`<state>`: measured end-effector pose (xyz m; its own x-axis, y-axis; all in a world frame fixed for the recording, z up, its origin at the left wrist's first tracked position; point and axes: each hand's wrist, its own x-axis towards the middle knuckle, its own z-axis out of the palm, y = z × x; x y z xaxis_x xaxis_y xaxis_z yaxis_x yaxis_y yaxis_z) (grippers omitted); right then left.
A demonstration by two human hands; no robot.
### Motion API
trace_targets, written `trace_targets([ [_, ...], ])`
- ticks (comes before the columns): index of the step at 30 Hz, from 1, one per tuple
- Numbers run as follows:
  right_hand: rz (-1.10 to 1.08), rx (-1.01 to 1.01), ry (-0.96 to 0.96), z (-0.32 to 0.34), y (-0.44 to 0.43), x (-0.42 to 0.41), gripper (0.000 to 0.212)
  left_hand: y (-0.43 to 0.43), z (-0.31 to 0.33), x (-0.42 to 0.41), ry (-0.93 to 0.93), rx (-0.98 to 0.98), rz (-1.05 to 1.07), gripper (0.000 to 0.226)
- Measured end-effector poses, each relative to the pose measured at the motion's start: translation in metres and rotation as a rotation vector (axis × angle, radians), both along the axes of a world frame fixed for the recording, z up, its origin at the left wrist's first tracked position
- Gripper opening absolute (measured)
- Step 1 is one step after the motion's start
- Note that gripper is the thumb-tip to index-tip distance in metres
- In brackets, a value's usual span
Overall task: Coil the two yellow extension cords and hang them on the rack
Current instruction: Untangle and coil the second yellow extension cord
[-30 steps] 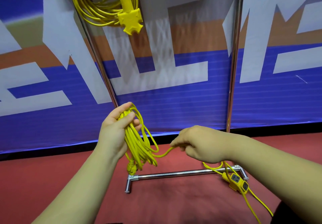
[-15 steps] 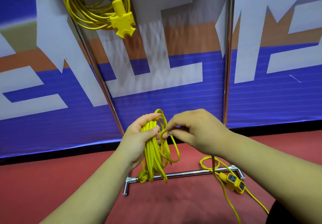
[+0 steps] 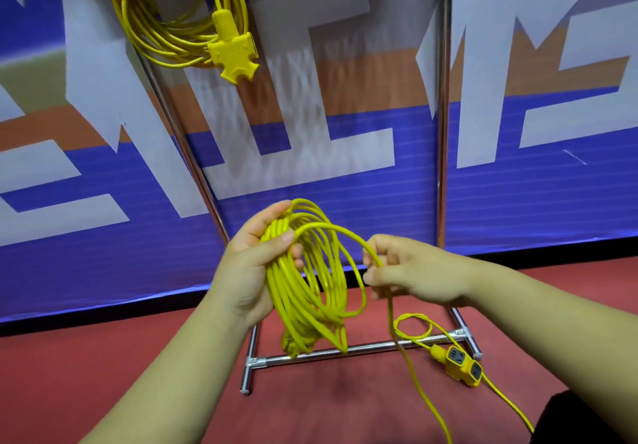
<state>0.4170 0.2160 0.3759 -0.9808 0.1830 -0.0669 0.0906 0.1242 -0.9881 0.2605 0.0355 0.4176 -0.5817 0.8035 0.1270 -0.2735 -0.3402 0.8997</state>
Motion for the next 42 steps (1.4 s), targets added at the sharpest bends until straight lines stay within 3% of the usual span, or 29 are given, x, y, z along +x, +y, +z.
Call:
trace_targets([
  [2,-0.008,-0.058,-0.038,-0.004,0.003,0.002,0.012,-0.006,0.004,-0.011,-0.020,0.020,0.038,0.045],
  [6,-0.304,-0.111,0.100,0.005,0.010,0.000,0.009,-0.016,0.001,-0.020,0.020,-0.073,0.071,0.045],
  [12,-0.525,0.277,0.223,0.020,0.007,-0.004,0.015,-0.020,-0.004,-0.013,-0.037,-0.151,0.002,0.052],
  [14,-0.530,0.367,0.226,0.023,0.005,-0.007,0.016,-0.022,-0.002,-0.009,-0.051,-0.142,-0.074,0.070],
  [16,-0.534,0.405,0.229,0.024,0.005,-0.011,0.016,-0.024,-0.001,-0.007,-0.038,-0.151,-0.147,0.088],
  [19,-0.524,0.383,0.250,0.024,0.003,-0.014,0.018,-0.025,0.003,-0.001,0.000,-0.168,-0.214,0.091],
  [25,-0.505,0.259,0.244,0.023,0.003,-0.025,0.012,-0.024,0.009,0.010,0.048,-0.144,-0.259,0.077],
  [29,-0.551,0.180,0.153,0.020,0.008,-0.023,0.030,-0.023,0.016,0.009,0.081,-0.111,-0.216,0.067],
  [36,-0.219,-0.233,0.066,0.004,0.018,-0.016,0.019,-0.025,0.025,-0.004,0.017,-0.040,-0.018,0.038],
  [39,-0.092,-0.089,-0.065,-0.008,0.019,-0.011,0.024,-0.028,0.026,-0.012,0.011,-0.021,0.053,0.029],
  [42,-0.145,0.004,-0.106,-0.011,0.020,-0.011,0.020,-0.031,0.022,-0.019,0.042,-0.039,0.095,0.023],
])
